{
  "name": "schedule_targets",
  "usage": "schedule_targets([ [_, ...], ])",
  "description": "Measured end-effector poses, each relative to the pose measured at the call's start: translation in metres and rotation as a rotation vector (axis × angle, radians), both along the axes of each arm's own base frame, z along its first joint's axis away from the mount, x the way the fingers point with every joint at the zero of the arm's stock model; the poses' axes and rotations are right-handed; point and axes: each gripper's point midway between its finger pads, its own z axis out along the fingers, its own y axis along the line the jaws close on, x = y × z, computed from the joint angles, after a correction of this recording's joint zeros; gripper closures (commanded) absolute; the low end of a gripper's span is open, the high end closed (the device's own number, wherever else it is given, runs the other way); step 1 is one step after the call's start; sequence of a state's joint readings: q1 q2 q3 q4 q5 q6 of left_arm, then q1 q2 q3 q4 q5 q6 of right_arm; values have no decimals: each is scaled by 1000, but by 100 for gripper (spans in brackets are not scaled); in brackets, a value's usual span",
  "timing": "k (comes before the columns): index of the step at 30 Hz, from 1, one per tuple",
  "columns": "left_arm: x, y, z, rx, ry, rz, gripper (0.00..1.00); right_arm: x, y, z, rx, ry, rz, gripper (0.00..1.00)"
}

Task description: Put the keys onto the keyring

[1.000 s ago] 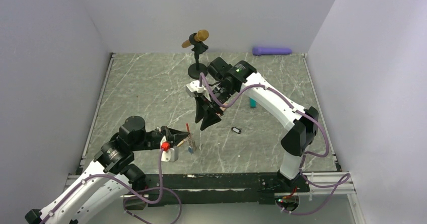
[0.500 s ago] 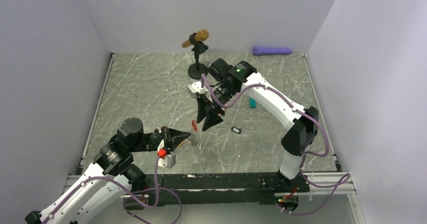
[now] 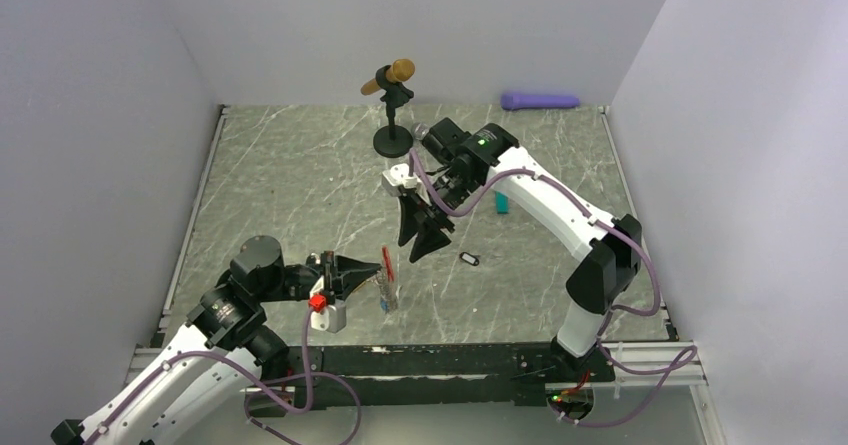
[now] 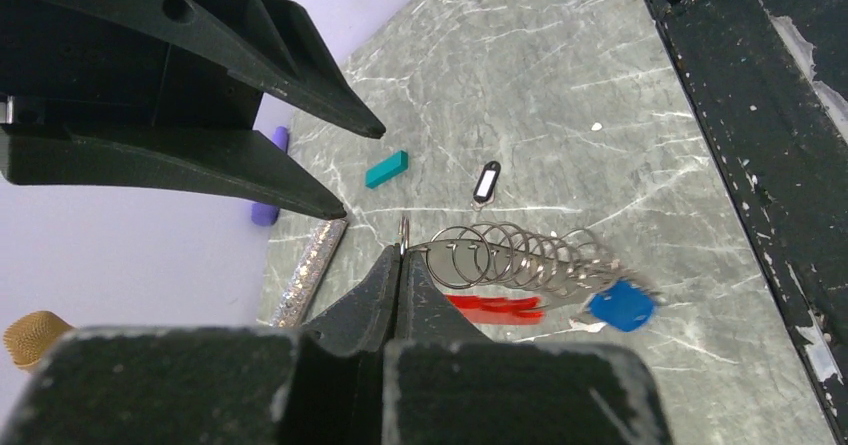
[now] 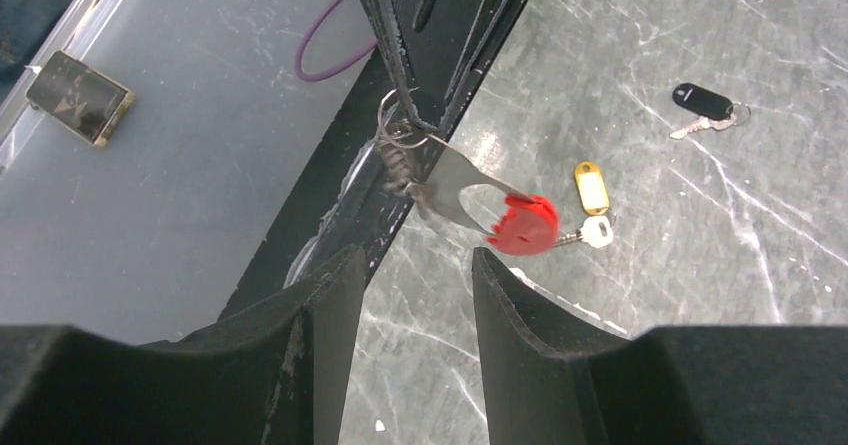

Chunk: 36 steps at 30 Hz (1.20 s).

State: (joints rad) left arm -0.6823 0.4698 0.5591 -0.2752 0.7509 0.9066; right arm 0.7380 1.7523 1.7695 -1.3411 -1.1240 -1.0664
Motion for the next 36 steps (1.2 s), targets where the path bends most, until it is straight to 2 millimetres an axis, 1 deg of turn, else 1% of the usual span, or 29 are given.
schedule_targets([
  [4, 1, -3, -2, -5, 55, 5, 100, -1, -6, -1, -1, 2, -11, 51],
  [9, 8, -5, -5, -4, 164, 47, 100, 0, -15, 1, 5, -3, -36, 51],
  [15, 12, -6, 0, -44, 294, 110, 100, 17, -31, 0, 22, -14, -121, 50],
  [20, 14, -8, 7, -85, 369, 135, 100, 29, -51, -10, 25, -14, -210, 49],
  [22, 15, -8, 7, -91, 389, 142, 100, 31, -59, -18, 25, -16, -238, 47],
  [25, 17, -9, 4, -87, 412, 152, 100, 30, -69, -31, 16, -21, -260, 40],
  [27, 19, -10, 2, -81, 418, 158, 100, 29, -75, -42, 6, -41, -266, 39],
  [29, 22, -11, -2, -70, 429, 167, 100, 28, -83, -60, -17, -71, -277, 38],
  [33, 27, -12, -12, -43, 459, 189, 100, 18, -108, -107, -105, -92, -318, 36],
  [35, 30, -11, -15, -38, 467, 204, 100, 17, -123, -124, -133, -105, -360, 35],
  [36, 30, -10, -15, -39, 468, 210, 100, 18, -129, -129, -139, -114, -380, 35],
])
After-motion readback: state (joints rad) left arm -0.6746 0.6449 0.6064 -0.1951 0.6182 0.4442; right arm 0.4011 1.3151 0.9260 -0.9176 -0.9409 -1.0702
